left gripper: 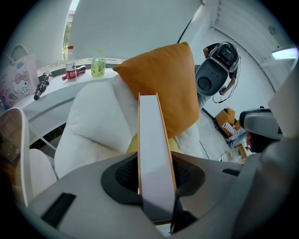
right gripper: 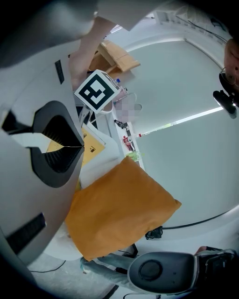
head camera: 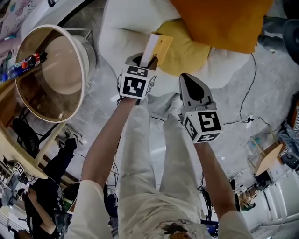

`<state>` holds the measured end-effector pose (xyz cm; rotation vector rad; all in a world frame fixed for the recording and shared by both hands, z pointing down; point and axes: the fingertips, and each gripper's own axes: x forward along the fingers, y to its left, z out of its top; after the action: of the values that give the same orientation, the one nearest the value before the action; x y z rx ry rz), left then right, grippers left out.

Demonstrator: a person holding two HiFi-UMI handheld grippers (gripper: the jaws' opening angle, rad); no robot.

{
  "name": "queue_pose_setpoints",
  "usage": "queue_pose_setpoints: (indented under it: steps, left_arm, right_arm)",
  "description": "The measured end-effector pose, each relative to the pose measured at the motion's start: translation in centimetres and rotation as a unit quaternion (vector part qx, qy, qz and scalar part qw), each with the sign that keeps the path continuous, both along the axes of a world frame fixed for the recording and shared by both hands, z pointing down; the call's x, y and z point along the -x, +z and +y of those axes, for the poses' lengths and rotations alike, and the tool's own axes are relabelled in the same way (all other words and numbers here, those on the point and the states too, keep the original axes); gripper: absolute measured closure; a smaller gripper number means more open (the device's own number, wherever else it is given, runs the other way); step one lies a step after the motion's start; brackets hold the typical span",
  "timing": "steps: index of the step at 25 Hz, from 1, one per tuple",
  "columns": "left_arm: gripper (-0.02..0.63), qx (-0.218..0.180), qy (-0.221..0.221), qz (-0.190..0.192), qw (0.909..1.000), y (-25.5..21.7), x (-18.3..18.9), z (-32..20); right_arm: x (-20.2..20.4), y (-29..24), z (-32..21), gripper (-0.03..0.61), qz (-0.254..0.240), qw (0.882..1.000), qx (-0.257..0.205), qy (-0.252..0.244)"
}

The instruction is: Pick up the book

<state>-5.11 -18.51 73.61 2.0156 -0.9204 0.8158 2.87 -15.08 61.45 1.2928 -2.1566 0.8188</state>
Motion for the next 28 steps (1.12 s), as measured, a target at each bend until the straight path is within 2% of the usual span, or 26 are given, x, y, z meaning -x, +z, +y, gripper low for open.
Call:
queue_pose_setpoints:
  steps: [7, 18, 24, 28]
  left_arm:
    - [0.471, -0.023, -0.008, -0.017, 0.9996, -4.6, -0.1, 1.4]
    - [0.471, -0.066, 0.007, -0.018, 0.9977, -13.6, -2.9, 2.9]
    - [0.471, -0.079, 0.009, -0.017, 0.9967, -18.1, -3.7, 3.5]
    - [0.471, -0.089, 0.011, -0.02, 0.9958, -20.9, -4.1, 4.4]
  right_arm:
    - [-1.9, -3.0, 1.0, 0.555, -0.005, 1.0, -0.011, 0.012]
    - [-4.6, -9.1, 2.3, 0.555, -0.019, 0.999, -0.029, 0.031]
    - [-5.0, -13.0, 2.7, 0.555, -0.034, 0.997, -0.054, 0.039]
    - [-5.7, -14.9, 3.3, 0.555, -0.034, 0.998, -0.048, 0.035]
